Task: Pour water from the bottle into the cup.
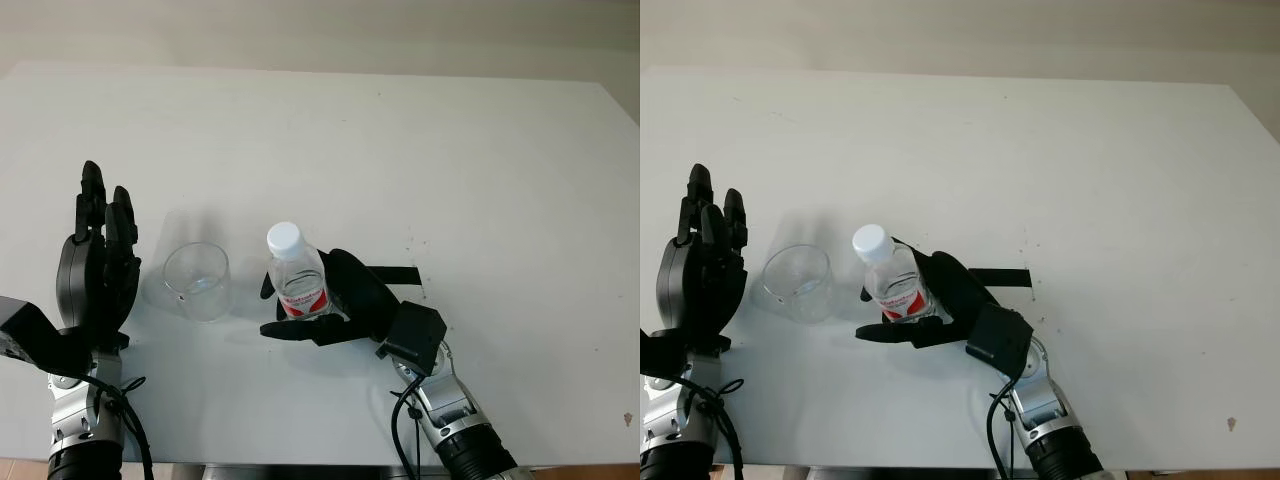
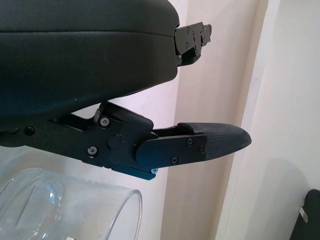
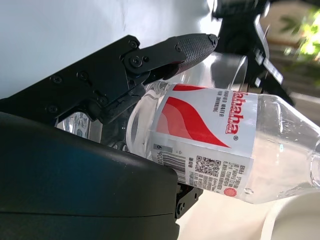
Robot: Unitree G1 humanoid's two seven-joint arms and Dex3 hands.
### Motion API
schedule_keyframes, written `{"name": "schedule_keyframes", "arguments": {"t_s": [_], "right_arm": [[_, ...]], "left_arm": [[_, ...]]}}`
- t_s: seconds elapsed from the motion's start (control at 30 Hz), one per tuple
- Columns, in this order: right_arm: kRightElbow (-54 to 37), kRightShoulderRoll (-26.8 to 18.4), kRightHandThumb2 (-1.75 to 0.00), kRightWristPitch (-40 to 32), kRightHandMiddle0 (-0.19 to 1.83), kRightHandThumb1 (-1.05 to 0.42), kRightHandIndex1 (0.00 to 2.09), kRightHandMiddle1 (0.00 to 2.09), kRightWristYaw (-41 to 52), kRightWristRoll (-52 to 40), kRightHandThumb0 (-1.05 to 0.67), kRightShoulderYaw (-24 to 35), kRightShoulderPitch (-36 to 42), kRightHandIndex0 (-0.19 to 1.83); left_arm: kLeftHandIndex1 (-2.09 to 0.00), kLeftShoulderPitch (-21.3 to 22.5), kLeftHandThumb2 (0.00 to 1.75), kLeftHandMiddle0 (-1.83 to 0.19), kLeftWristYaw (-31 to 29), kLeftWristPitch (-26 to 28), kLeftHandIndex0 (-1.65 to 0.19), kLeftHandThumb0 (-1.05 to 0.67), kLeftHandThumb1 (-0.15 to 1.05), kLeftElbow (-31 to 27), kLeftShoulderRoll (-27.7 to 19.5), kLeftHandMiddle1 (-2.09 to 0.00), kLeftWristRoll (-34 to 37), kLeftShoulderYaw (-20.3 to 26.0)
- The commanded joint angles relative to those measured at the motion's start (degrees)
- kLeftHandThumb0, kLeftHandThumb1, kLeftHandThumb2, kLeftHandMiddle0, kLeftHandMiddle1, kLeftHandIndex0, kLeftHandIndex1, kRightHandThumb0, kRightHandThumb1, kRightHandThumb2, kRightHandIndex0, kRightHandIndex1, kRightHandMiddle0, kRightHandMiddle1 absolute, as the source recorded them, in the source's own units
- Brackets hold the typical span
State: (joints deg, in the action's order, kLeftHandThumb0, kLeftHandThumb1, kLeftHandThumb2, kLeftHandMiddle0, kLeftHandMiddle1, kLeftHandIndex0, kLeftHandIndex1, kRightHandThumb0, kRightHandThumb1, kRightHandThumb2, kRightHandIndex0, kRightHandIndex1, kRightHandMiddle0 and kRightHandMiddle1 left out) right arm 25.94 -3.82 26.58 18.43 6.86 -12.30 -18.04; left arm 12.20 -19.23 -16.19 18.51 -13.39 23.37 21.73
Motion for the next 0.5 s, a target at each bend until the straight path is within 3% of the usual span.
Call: {"name": "schedule_keyframes", "arguments": {"t_s": [0.0,0.1,0.27,0.33,0.47], "right_arm": [[3.3,-1.3,-0.44,1.2,1.12,-1.05,2.09,2.09,-1.9,0.4,-0.47,1.7,-1.2,1.63],[5.3,-1.8,-0.45,-0.5,1.03,-1.05,2.09,2.09,-4.3,1.2,-0.46,3.1,-7.8,1.51],[14.2,-2.9,-0.49,0.6,1.01,-1.05,2.09,2.09,-8.9,5.4,-0.40,3.2,-22.5,1.64],[18.9,-3.6,-0.47,2.4,0.85,-1.05,2.09,2.09,-12.3,9.4,-0.37,1.8,-28.4,1.38],[29.0,-5.1,-0.37,6.0,0.77,-1.05,2.09,2.09,-21.0,18.8,-0.36,-2.8,-38.7,1.19]], "left_arm": [[-0.03,-0.3,0.49,0.16,0.0,-0.5,0.16,-0.76,1.05,0.8,0.0,-0.06,-0.4,0.1],[-0.03,0.0,0.48,0.16,0.1,-0.5,0.16,-0.77,1.05,1.0,-0.2,-0.06,-0.6,0.0],[-0.03,0.6,0.49,0.16,-0.3,-1.4,0.17,-0.77,1.05,2.0,-0.3,-0.05,-0.8,-0.2],[-0.03,0.6,0.49,0.16,-0.3,-1.6,0.17,-0.77,1.05,1.9,-0.2,-0.05,-0.8,-0.2],[-0.03,0.3,0.48,0.17,0.0,-1.3,0.17,-0.78,1.05,1.6,0.1,-0.05,-0.8,-0.2]]}}
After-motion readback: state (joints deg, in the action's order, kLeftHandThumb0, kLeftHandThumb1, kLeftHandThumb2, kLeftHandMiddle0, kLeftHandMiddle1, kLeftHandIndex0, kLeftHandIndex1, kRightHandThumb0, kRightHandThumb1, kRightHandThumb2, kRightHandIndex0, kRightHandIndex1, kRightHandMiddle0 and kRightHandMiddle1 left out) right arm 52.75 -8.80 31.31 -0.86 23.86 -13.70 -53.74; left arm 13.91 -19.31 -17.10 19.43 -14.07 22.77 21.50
